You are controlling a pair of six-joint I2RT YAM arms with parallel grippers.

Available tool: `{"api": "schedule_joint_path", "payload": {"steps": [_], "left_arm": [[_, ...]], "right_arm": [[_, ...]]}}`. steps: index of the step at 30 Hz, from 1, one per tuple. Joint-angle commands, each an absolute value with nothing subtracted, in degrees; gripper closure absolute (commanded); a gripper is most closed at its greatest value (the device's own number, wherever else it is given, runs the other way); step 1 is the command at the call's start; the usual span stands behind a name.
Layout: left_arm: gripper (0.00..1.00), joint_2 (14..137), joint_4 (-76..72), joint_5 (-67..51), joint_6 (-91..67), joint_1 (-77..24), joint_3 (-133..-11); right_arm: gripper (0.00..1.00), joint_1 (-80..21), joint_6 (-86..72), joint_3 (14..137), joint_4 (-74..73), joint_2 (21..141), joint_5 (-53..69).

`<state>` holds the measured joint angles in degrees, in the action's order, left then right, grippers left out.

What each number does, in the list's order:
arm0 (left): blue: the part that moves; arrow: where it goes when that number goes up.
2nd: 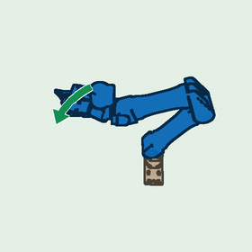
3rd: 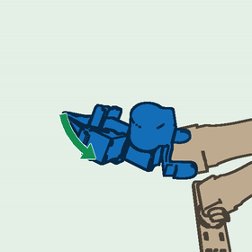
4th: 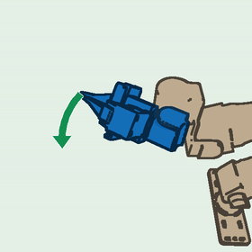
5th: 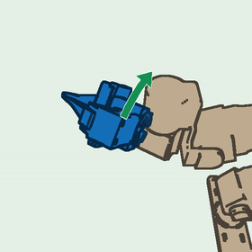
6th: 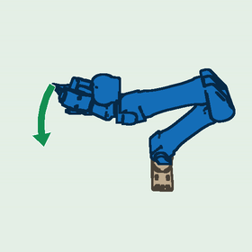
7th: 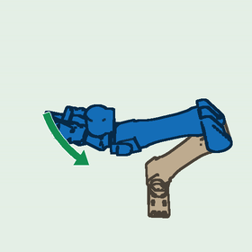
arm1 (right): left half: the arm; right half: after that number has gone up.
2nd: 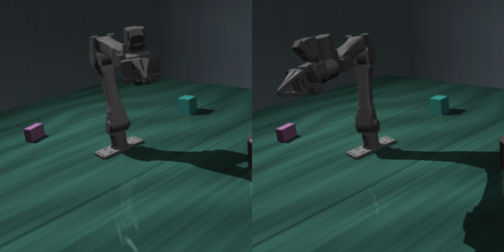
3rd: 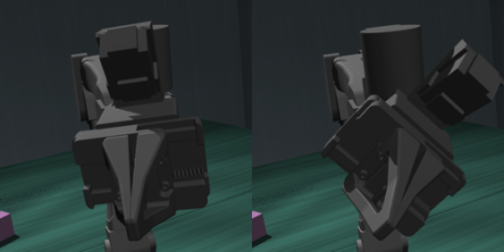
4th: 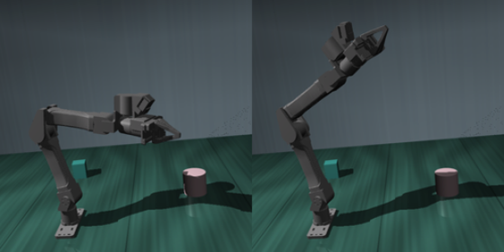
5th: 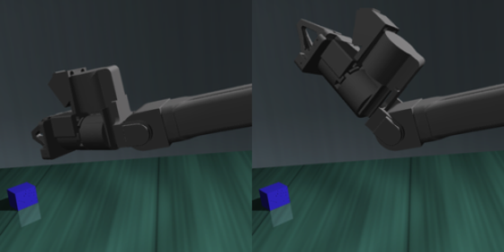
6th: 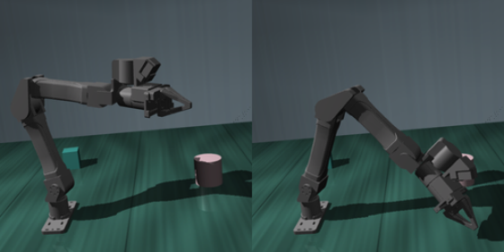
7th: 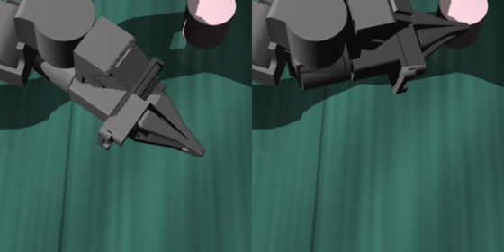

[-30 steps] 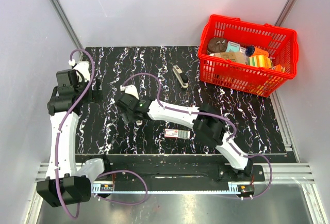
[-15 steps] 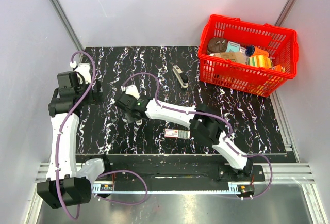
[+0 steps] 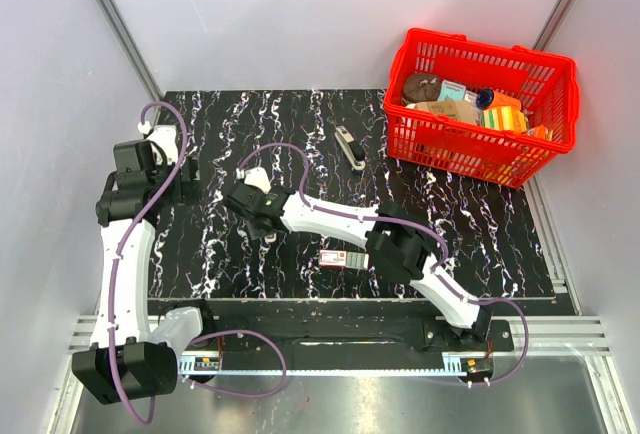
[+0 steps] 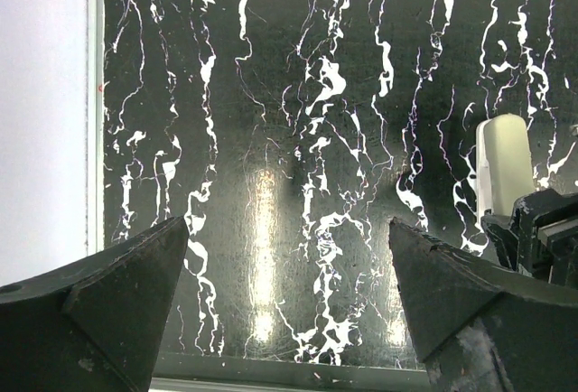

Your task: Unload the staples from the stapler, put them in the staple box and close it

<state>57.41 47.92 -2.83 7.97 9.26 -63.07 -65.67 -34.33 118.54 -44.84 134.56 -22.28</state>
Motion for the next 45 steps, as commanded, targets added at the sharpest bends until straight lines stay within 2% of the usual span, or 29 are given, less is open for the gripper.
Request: {"api": "schedule_joint_path", "payload": {"steps": [1, 4, 9, 14, 17, 26, 34, 40, 45], "left_arm": [[0.01, 55.8, 44.7, -3.6, 8.6, 9.5, -62.0], [0.01, 55.7, 44.7, -4.1, 8.8, 9.6, -61.6], [0.01, 55.5, 44.7, -6.8, 9.0, 9.6, -60.2], [0.01, 56.3, 44.4, -14.6, 7.0, 9.5, -57.0], [0.02, 56.4, 43.0, -19.8, 6.9, 9.6, -54.2], [0.01, 57.5, 41.0, -28.9, 11.8, 9.6, -50.2], [0.02, 63.5, 40.5, -31.3, 15.9, 9.6, -51.4], [0.17, 65.6, 45.4, -35.8, 27.5, 9.6, -53.7], [0.18, 70.8, 57.9, -42.6, 38.5, 9.6, -59.8]], "right_arm": [[0.50, -65.4, -36.5, 119.4, -44.1, 135.8, -20.6], [0.59, -65.4, -36.6, 119.1, -44.1, 135.6, -20.9], [0.81, -65.1, -35.9, 120.3, -43.0, 134.3, -21.2], [0.91, -63.5, -39.0, 124.4, -43.8, 132.7, -17.5], [0.98, -62.9, -41.6, 122.5, -41.3, 129.7, -16.0], [0.96, -59.6, -50.4, 101.1, -20.8, 116.5, -9.8], [0.99, -58.4, -51.2, 97.0, -16.0, 111.8, -6.3], [0.98, -57.2, -52.5, 93.3, -11.6, 107.4, -4.1], [0.96, -56.9, -53.8, 92.1, -8.6, 105.5, -1.7]]}}
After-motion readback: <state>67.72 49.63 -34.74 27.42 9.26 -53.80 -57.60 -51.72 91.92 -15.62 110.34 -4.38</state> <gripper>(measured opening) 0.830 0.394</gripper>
